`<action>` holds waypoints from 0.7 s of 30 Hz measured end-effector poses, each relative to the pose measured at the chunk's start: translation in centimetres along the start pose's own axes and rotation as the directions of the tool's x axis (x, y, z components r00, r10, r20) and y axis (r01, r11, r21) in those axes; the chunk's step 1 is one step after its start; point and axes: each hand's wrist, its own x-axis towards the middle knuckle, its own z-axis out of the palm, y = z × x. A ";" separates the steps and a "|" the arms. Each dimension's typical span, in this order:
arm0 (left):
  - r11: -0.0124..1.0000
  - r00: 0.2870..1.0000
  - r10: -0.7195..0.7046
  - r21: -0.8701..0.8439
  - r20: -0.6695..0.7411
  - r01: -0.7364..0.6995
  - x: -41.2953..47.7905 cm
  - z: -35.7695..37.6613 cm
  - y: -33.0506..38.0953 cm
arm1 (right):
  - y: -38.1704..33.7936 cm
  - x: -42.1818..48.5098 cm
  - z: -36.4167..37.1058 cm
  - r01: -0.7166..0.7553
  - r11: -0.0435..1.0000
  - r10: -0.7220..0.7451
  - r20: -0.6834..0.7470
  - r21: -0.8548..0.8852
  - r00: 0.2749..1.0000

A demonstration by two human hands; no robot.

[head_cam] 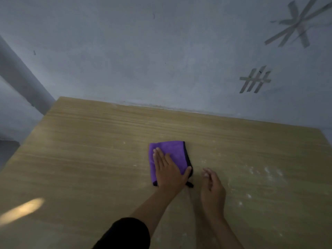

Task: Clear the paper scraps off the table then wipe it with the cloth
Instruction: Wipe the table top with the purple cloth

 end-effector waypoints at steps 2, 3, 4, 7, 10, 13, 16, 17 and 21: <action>0.996 0.997 -0.062 -0.059 -0.042 0.060 1.6 -0.1 -2.0 | -0.5 1.9 0.2 0.014 1.000 -0.014 -0.001 0.005 1.000; 0.991 0.990 -0.107 -0.091 -0.089 0.099 2.7 -0.4 -3.3 | -0.6 3.0 0.4 0.019 1.000 -0.019 0.016 -0.017 1.000; 0.984 0.979 -0.150 -0.115 -0.140 0.134 3.9 -0.7 -4.7 | -0.7 4.0 0.7 0.012 0.999 -0.010 0.042 -0.044 0.999; 0.979 0.958 -0.187 -0.121 -0.219 0.164 7.9 -2.6 -8.2 | -0.3 6.5 2.0 -0.055 0.983 0.076 0.111 -0.176 0.991; 0.968 0.942 -0.227 -0.167 -0.247 0.189 12.6 -3.7 -8.8 | 0.0 7.5 2.8 -0.014 0.948 0.034 0.059 -0.319 0.998; 0.972 0.963 -0.184 -0.185 -0.196 0.148 15.9 -3.8 -6.3 | -0.1 7.8 3.3 0.096 0.900 -0.074 0.067 -0.426 0.995; 0.985 0.987 0.141 -0.084 -0.078 -0.148 16.6 -2.6 -2.0 | -0.3 8.4 3.7 0.134 0.865 -0.123 0.054 -0.484 0.991; 0.971 0.973 0.228 -0.062 -0.047 -0.230 16.2 -2.1 -0.6 | -0.3 8.7 3.8 0.137 0.854 -0.132 0.045 -0.503 0.990; 0.965 0.963 0.242 -0.075 -0.119 -0.251 14.5 -0.5 0.4 | 0.2 9.4 4.3 0.179 0.826 -0.150 0.097 -0.534 0.984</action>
